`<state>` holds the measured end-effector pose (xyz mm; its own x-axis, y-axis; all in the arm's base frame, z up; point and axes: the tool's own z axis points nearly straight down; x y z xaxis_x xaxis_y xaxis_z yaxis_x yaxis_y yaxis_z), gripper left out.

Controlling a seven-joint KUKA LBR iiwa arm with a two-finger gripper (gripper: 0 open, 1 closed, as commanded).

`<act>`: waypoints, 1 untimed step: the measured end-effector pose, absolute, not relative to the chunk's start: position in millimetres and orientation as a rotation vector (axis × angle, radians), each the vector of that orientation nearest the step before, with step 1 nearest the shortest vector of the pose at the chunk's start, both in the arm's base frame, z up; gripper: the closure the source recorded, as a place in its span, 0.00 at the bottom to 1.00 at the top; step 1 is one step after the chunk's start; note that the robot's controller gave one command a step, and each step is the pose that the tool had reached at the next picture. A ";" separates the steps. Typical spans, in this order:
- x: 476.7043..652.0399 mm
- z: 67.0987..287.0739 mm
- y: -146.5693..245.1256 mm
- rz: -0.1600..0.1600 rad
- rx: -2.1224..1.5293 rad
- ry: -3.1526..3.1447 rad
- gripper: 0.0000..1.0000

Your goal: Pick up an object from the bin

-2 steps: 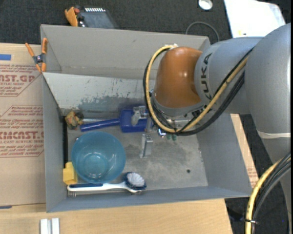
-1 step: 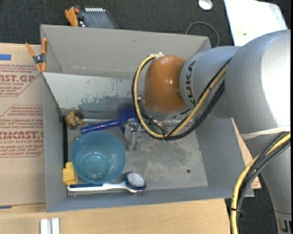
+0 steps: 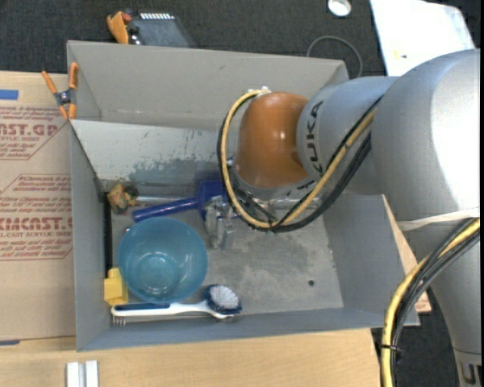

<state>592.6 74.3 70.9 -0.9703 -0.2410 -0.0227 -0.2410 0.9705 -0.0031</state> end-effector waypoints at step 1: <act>590.8 70.9 102.1 0.000 -0.426 3.084 1.00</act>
Offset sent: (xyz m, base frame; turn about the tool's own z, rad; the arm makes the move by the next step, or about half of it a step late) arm -0.0031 0.0200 -0.0009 -0.0632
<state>590.8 102.1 70.9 -0.9621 -0.2713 -0.0275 -0.2712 0.9625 -0.0040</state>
